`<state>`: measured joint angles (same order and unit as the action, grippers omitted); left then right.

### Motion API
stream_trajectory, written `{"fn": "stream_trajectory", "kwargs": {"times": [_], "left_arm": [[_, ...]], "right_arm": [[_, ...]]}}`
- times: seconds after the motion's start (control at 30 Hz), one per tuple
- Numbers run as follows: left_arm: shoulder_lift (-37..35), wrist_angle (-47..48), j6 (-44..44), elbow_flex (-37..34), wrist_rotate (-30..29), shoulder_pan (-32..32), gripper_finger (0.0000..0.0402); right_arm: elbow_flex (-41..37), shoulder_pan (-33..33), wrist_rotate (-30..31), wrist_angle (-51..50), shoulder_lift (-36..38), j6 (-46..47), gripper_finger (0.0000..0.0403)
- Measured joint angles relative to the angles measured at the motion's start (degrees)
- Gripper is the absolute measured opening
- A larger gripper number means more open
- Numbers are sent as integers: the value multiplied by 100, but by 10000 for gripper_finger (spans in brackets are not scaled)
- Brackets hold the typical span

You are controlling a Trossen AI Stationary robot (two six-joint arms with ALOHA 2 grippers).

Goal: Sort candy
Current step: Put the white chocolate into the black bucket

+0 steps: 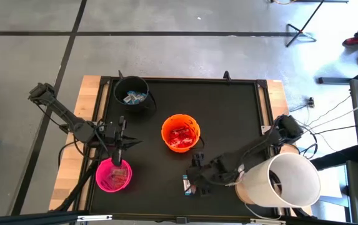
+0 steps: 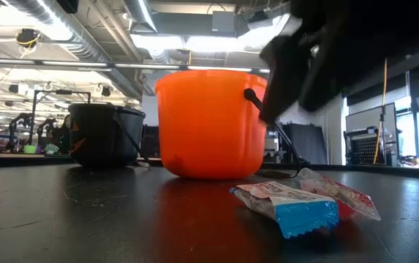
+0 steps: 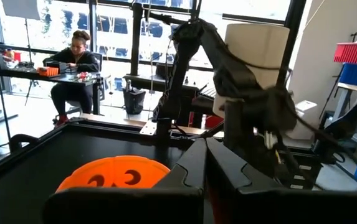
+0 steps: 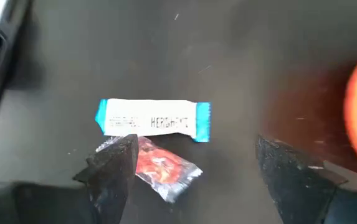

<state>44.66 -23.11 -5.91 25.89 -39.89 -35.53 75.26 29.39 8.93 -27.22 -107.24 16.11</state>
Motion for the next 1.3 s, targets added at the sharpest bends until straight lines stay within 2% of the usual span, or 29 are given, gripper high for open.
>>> {"fn": "stream_trajectory", "kwargs": {"times": [0.23,0.4,0.67,0.97,1.3], "left_arm": [[1,33,-16,0,-29,0,2],[0,74,-145,0,-30,0,2],[1,162,-149,0,-30,0,1],[0,164,-149,0,-30,0,1],[0,165,-149,0,-30,0,1]], "right_arm": [[-2,-107,-388,264,-672,-26,318],[4,-145,-621,408,-865,5,318],[51,-173,-562,-97,-840,7,318],[615,-254,-339,-811,-842,-54,318],[765,-241,-644,-130,-852,-497,318]]}}
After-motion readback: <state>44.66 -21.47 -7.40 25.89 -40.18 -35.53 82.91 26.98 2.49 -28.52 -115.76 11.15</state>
